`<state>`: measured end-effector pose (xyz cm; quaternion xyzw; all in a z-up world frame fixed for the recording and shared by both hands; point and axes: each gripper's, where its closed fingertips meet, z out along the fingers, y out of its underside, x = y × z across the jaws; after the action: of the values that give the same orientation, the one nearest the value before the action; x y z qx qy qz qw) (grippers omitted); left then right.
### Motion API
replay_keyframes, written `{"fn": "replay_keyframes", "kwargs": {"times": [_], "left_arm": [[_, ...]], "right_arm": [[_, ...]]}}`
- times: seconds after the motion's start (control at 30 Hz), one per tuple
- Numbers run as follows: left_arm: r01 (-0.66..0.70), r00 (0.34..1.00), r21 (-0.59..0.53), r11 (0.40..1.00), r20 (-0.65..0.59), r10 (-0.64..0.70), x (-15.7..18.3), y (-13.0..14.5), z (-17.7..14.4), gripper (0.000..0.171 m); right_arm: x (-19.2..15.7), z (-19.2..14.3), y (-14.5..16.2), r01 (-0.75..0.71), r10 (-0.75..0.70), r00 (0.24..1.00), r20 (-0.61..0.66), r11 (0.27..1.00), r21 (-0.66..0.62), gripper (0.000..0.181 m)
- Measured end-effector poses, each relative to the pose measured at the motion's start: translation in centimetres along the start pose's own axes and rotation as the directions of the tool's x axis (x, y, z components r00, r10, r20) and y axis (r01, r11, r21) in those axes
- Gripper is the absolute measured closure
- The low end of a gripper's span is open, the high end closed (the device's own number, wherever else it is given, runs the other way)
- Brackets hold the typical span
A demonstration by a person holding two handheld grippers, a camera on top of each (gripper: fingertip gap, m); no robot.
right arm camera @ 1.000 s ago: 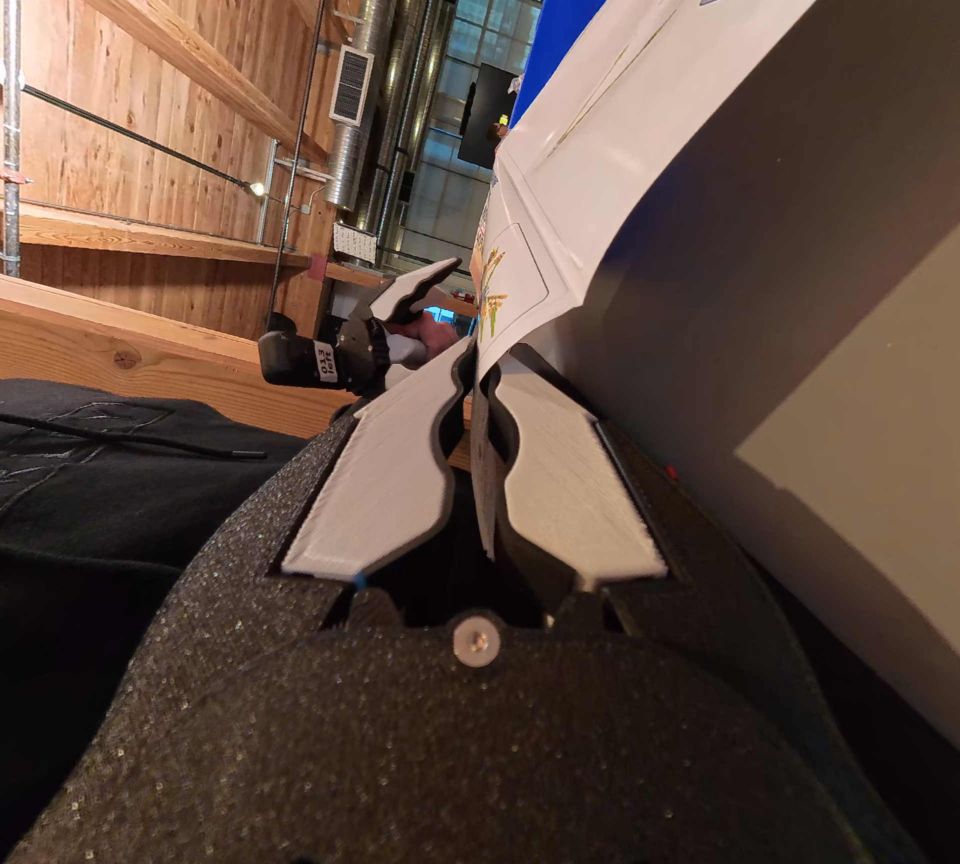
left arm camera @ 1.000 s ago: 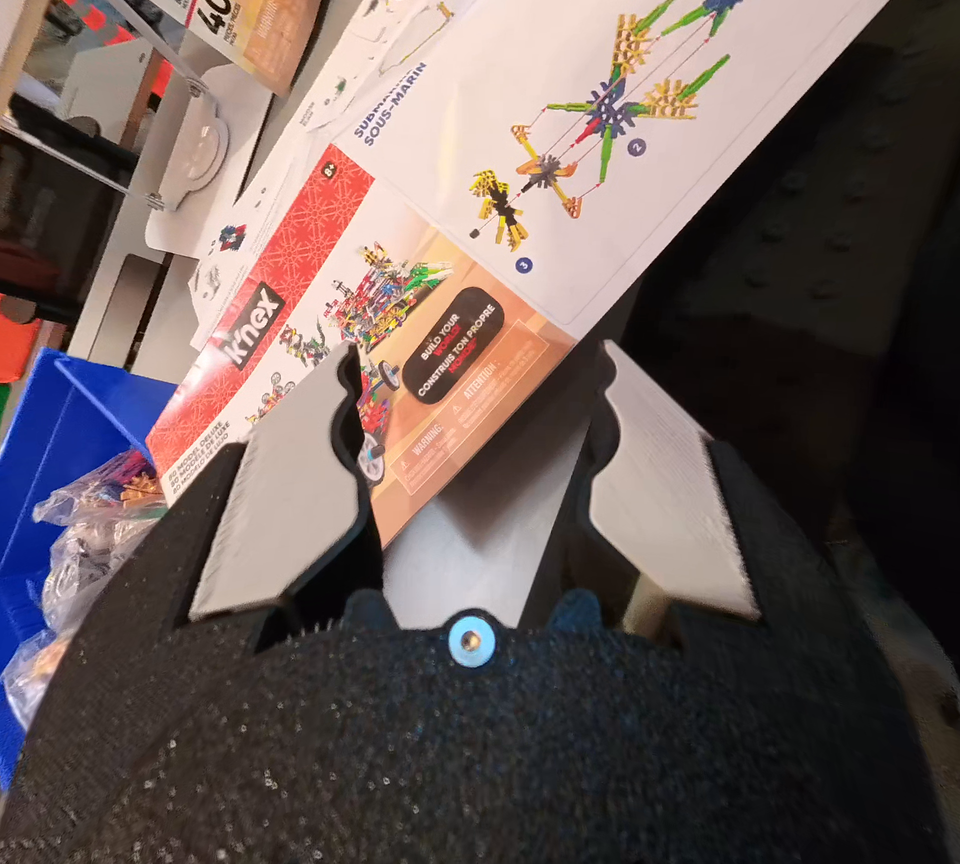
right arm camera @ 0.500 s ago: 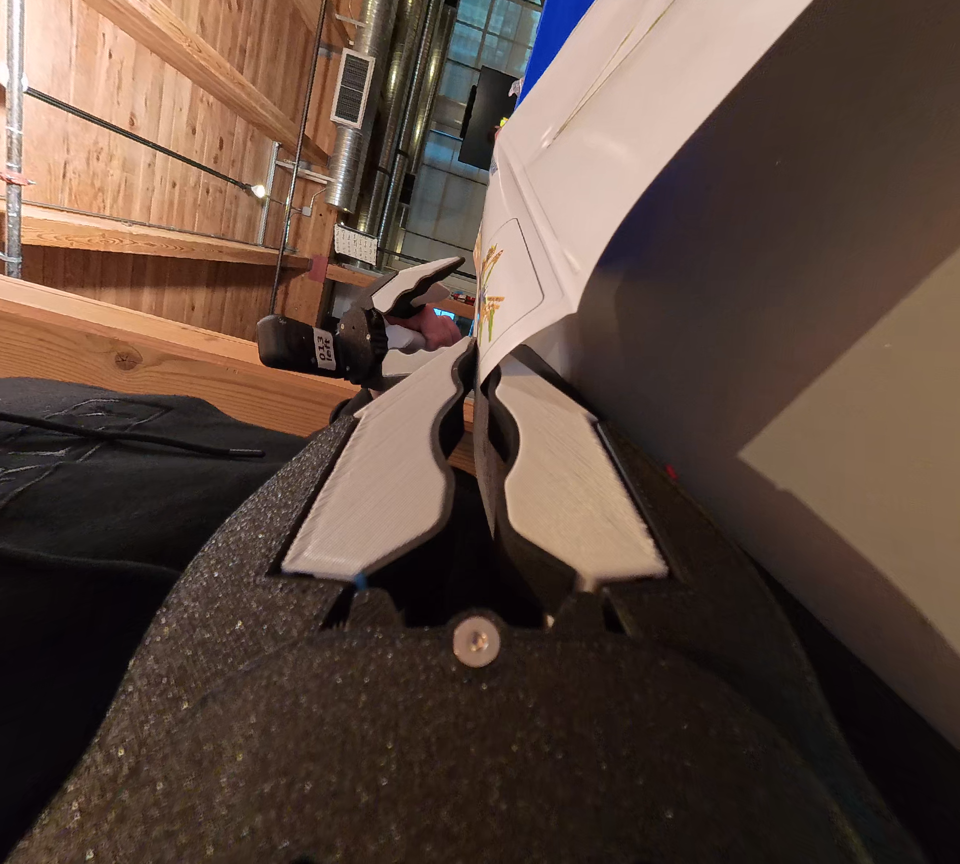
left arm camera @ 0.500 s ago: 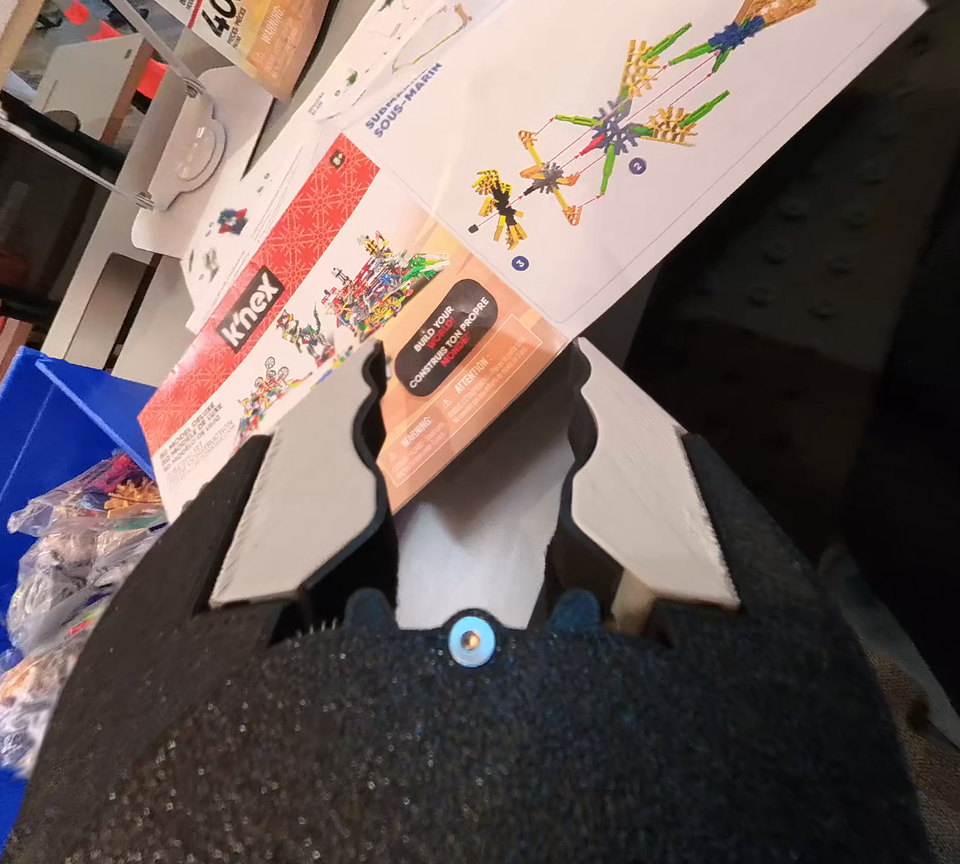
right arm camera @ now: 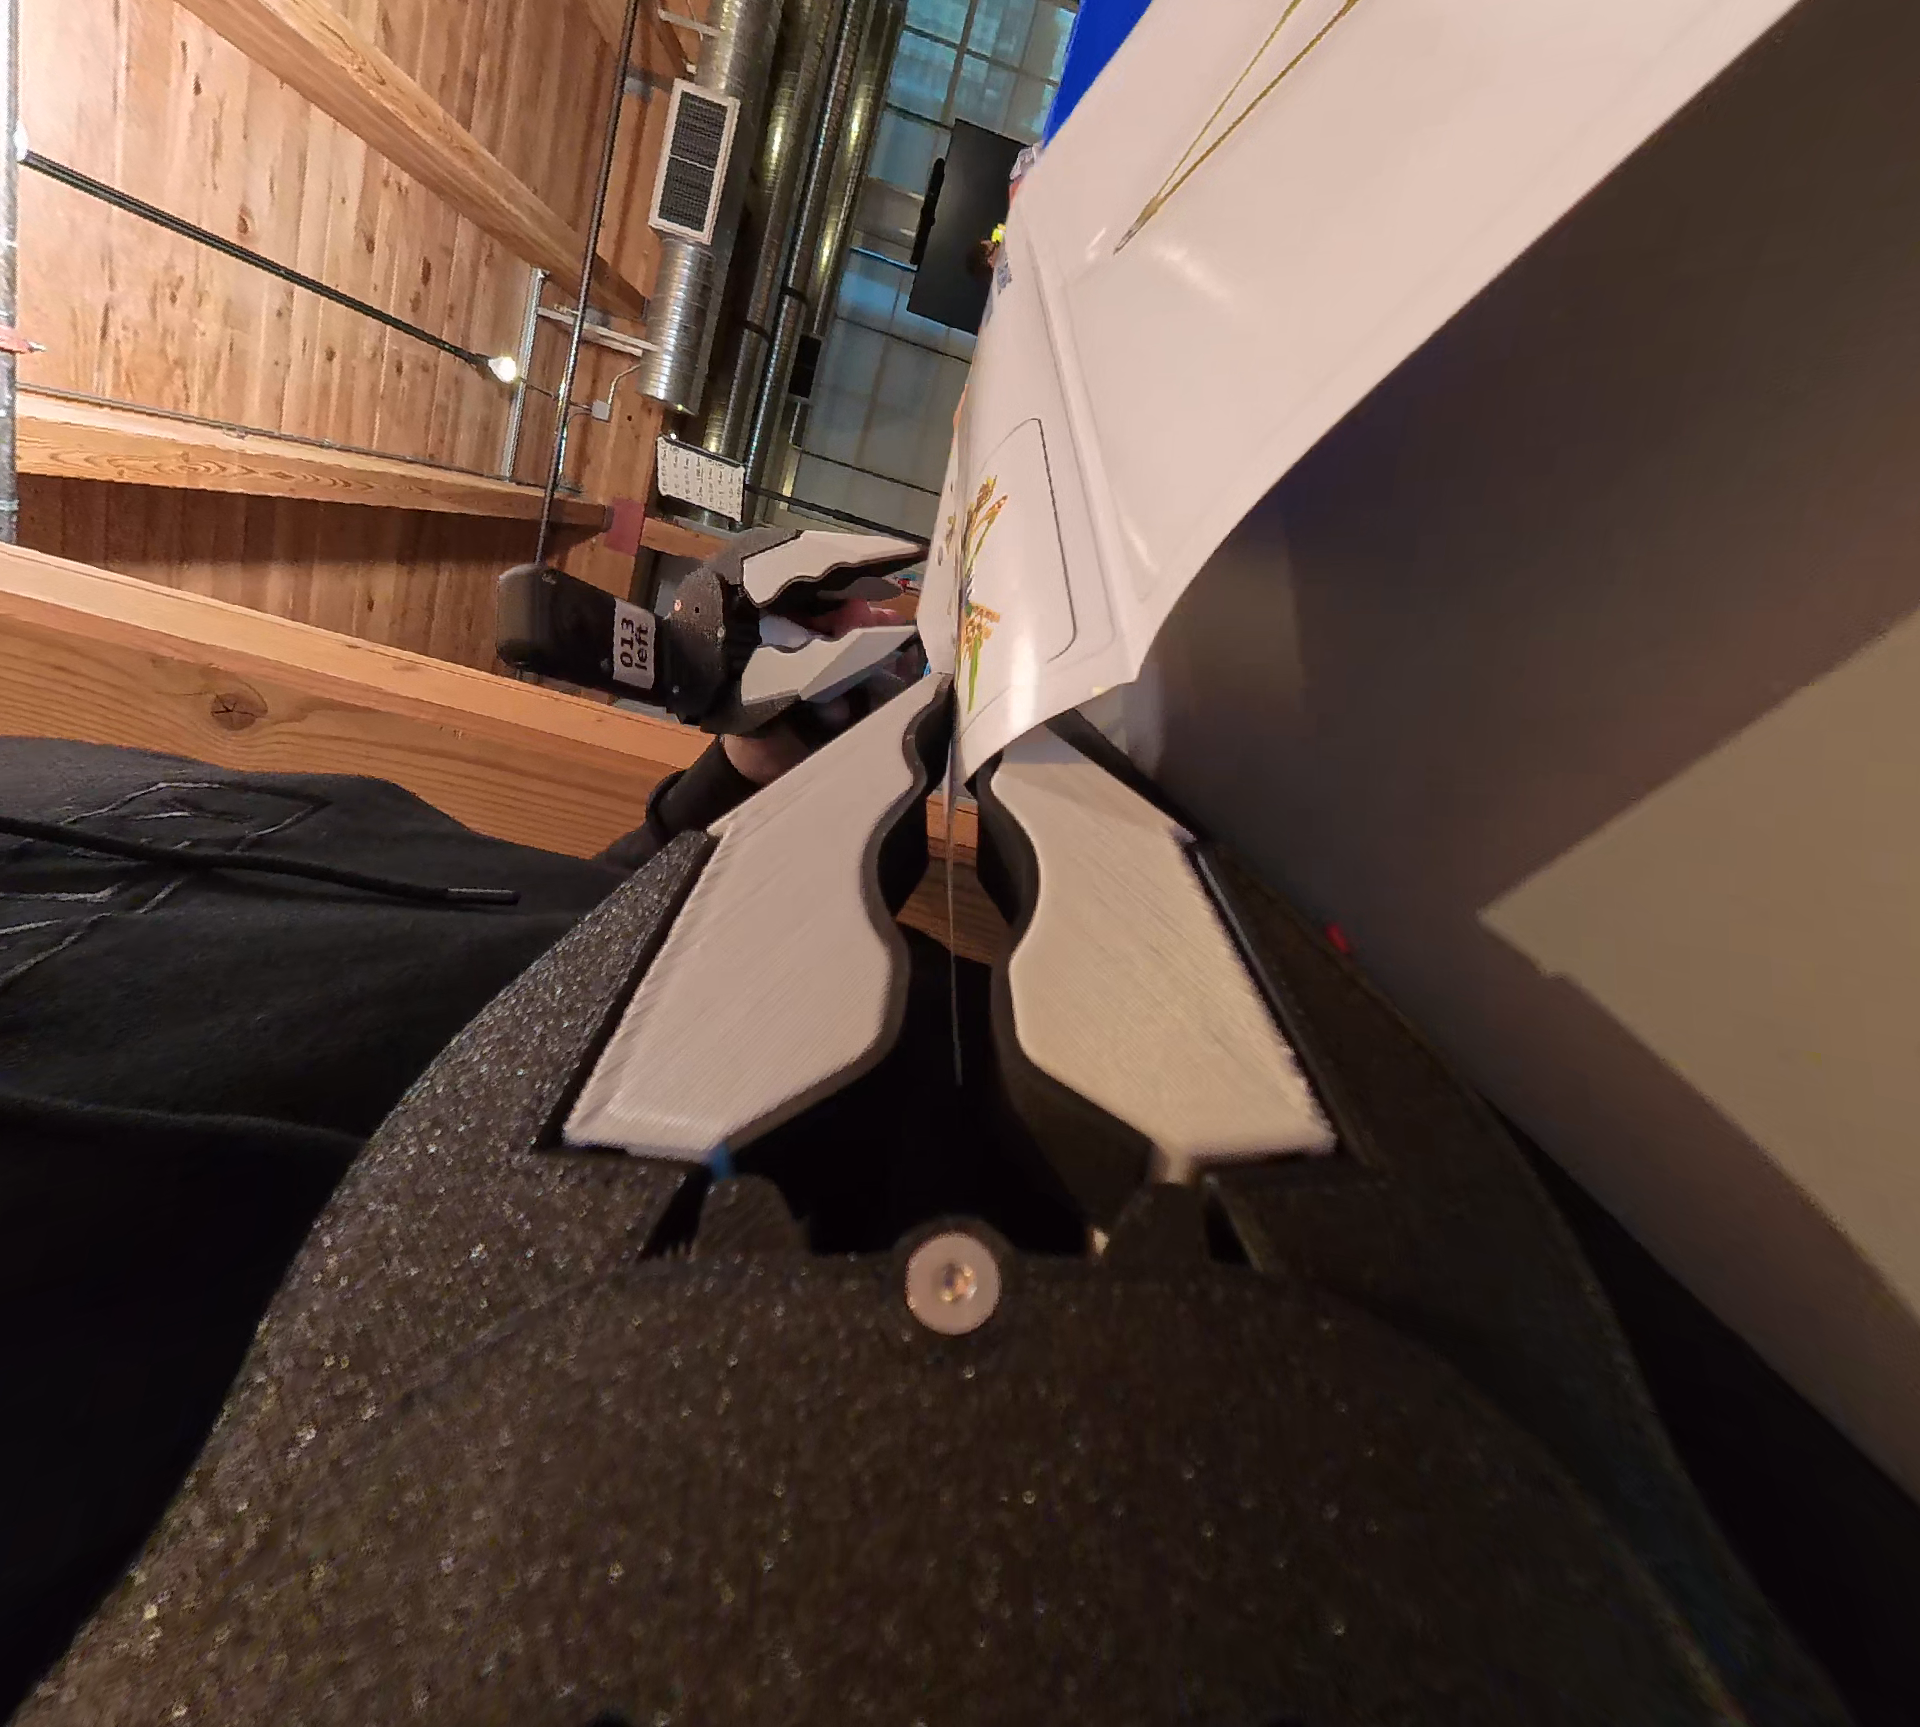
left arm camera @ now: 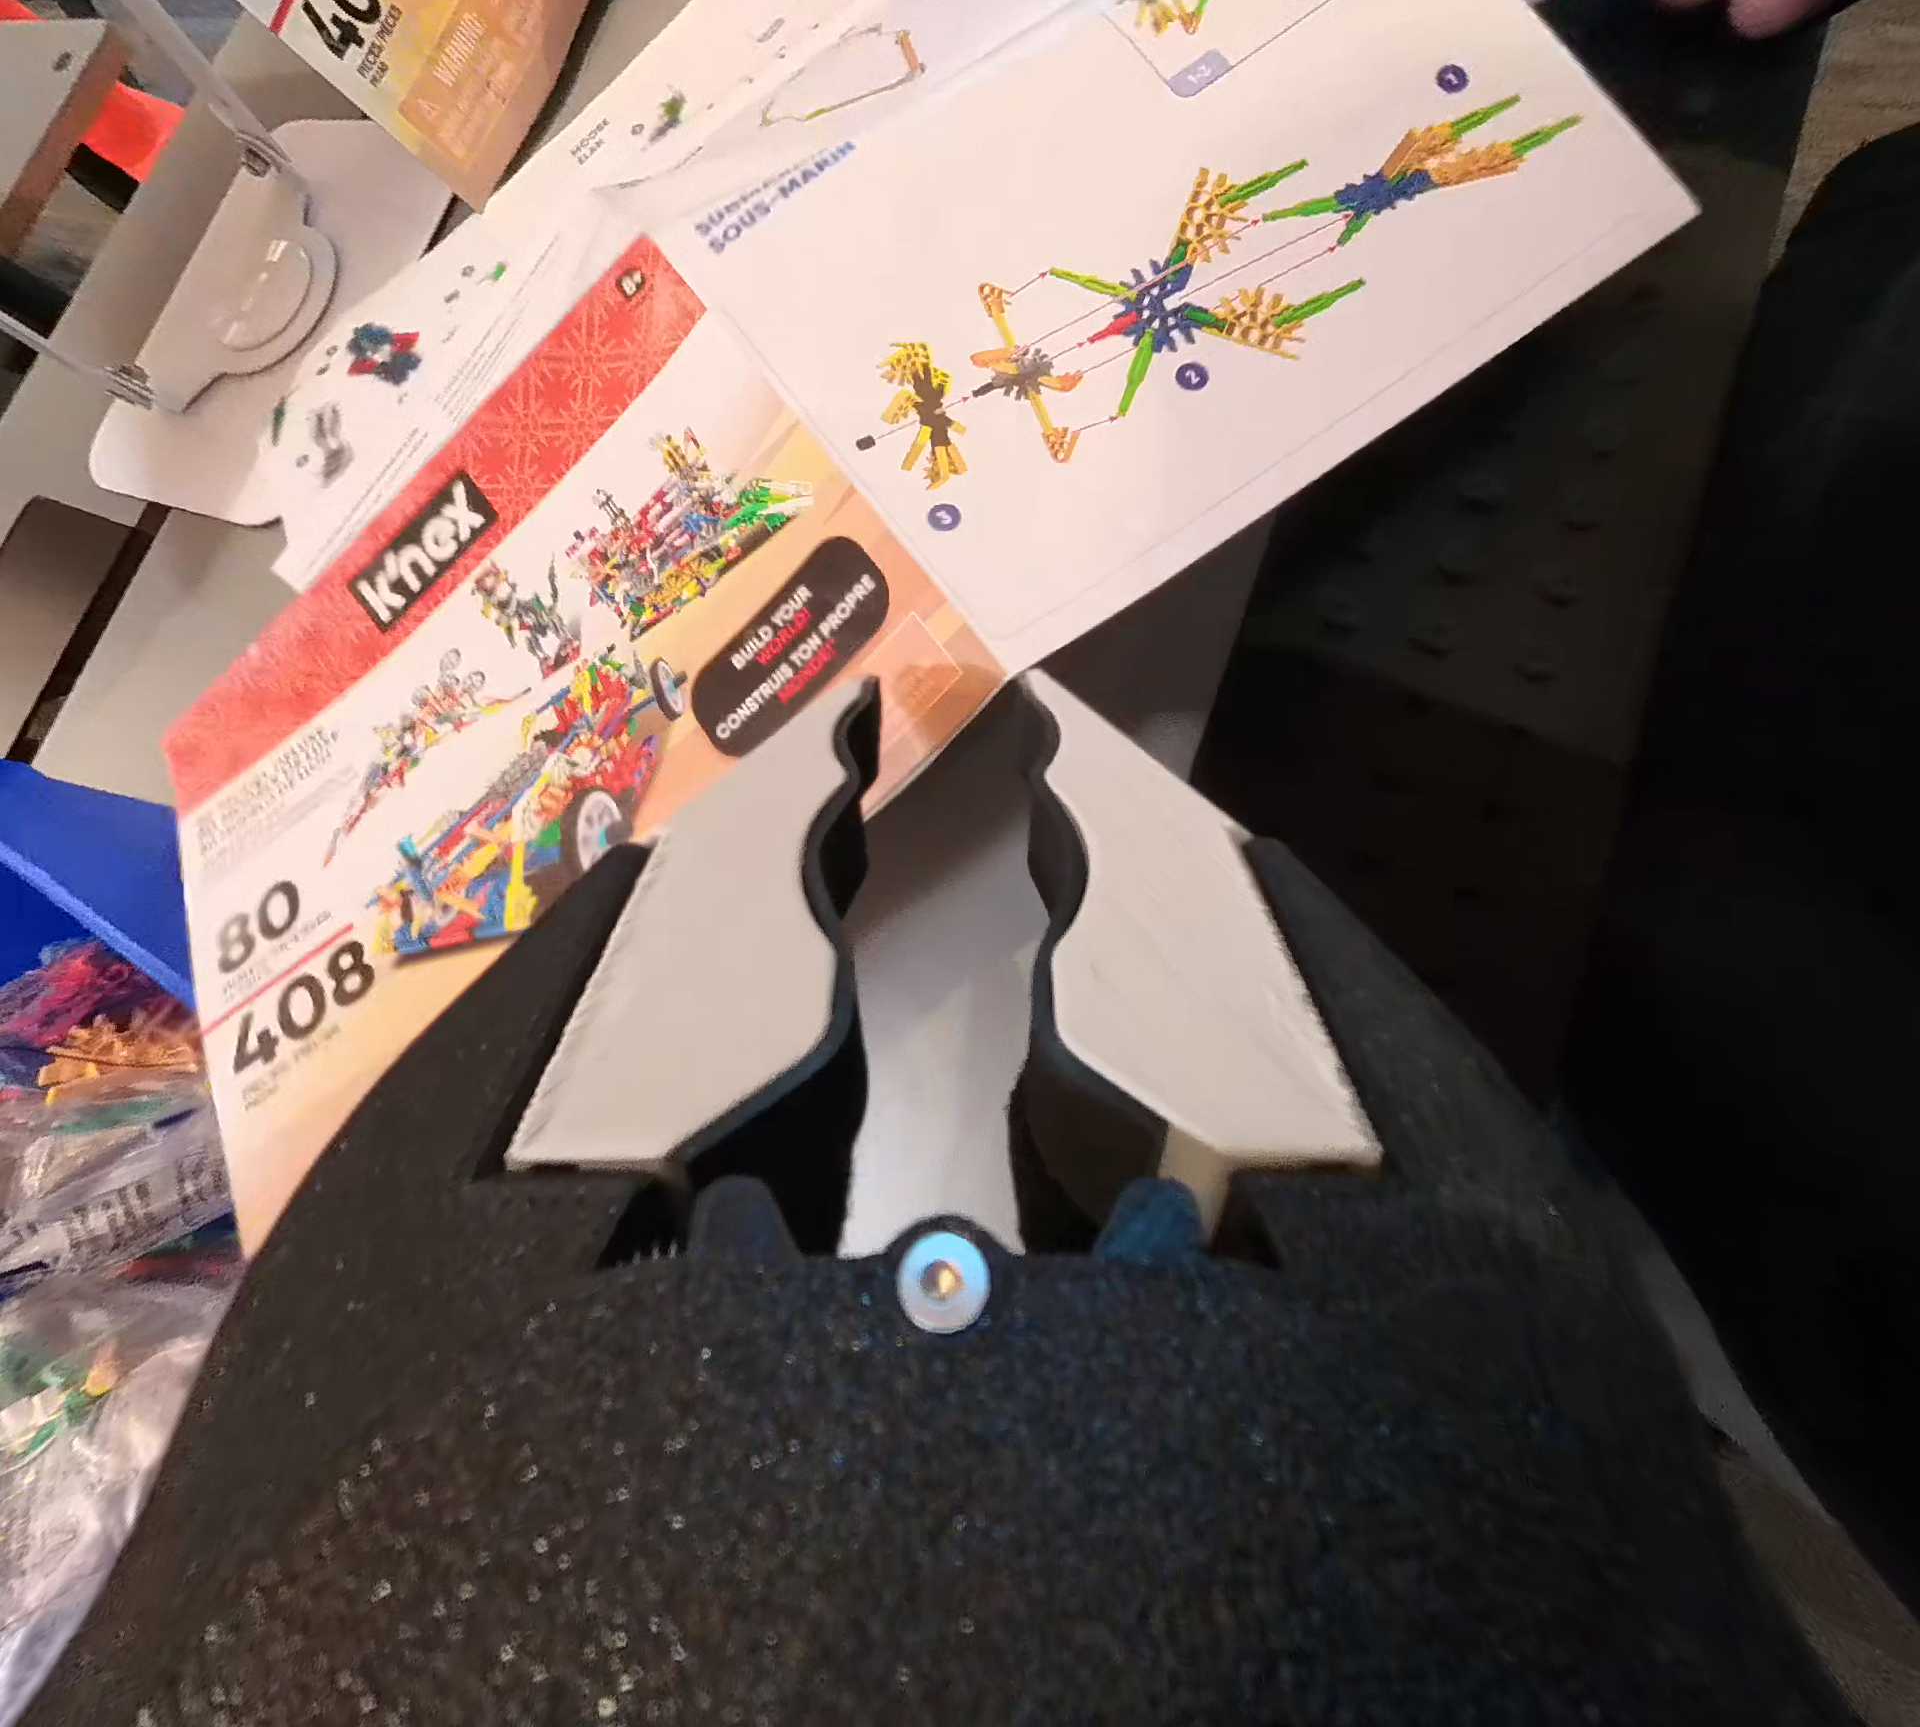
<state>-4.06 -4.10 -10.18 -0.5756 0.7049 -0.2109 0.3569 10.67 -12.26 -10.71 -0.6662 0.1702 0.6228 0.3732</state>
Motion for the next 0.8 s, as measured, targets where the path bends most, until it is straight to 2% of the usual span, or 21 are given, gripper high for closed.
{"fn": "replay_keyframes", "kwargs": {"times": [0.13, 0.33, 0.43, 0.67, 0.8], "left_arm": [[0.03, 0.999, 0.028, 0.999, -0.011, -0.03, 0.0, -0.5, 0.2, 0.163], [0.059, 0.998, 0.047, 0.997, -0.001, -0.059, -0.7, -1.0, 0.1, 0.163], [0.152, 0.988, 0.098, 0.984, -0.027, -0.15, -1.1, -1.8, -0.1, 0.161], [0.22, 0.976, 0.097, 0.971, -0.016, -0.219, -1.7, -2.0, 0.2, 0.135], [0.319, 0.947, 0.112, 0.941, -0.084, -0.31, -1.0, -2.6, 0.9, 0.114]], "right_arm": [[0.0, 0.0, 0.1, 0.004, -0.004, 1.0, 0.0, 1.0, -0.002, 0.181], [0.0, 0.0, 0.1, 0.004, -0.004, 1.0, 0.0, 1.0, 0.001, 0.181], [0.1, -0.1, 0.0, 0.0, 0.0, 1.0, -0.002, 1.0, 0.004, 0.181], [0.0, -0.2, 0.0, 0.006, -0.006, 1.0, -0.007, 1.0, 0.008, 0.181], [0.0, -0.2, 0.3, 0.017, -0.017, 1.0, -0.015, 1.0, -0.01, 0.181]]}}
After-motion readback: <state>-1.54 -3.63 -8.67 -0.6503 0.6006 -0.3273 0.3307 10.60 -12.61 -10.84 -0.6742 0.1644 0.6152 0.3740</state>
